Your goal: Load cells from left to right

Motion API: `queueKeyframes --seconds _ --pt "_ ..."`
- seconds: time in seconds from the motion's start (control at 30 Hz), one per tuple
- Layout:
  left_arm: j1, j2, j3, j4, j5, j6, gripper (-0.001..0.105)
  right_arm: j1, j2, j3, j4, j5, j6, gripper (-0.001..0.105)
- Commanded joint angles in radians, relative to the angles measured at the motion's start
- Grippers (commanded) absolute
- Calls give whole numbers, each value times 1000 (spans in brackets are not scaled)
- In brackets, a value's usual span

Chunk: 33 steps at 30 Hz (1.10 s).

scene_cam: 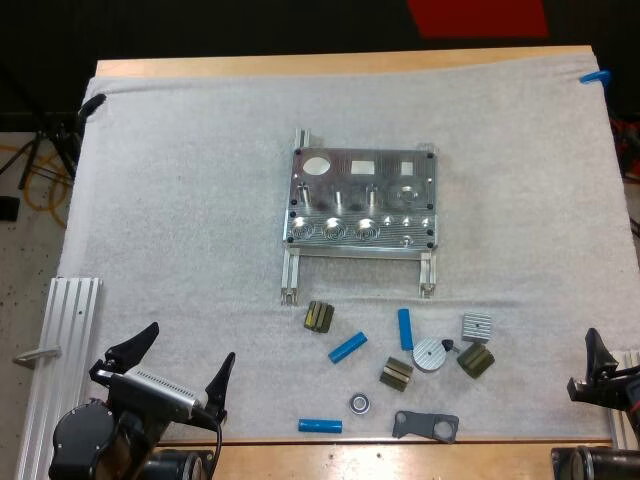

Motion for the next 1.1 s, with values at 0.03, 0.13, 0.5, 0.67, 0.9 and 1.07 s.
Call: queueKeyframes --seconds 0.03,0.13,0.5,0.67,0.9,1.07 --pt "4 -136 -8 0 11 -6 97 0 -39 -5 -13 1 5 64" --pt "4 -136 -8 0 22 -6 97 0 -39 -5 -13 1 8 64" --pt "-15 -66 -82 9 54 -16 97 6 6 -69 -3 -120 36 64" --pt "-94 78 -208 43 61 21 97 75 112 -171 8 -171 8 64" --pt "-251 293 -410 154 67 108 97 259 314 -357 170 -224 -80 64" --pt "-363 398 -514 244 74 167 97 407 427 -452 250 -283 -110 64"
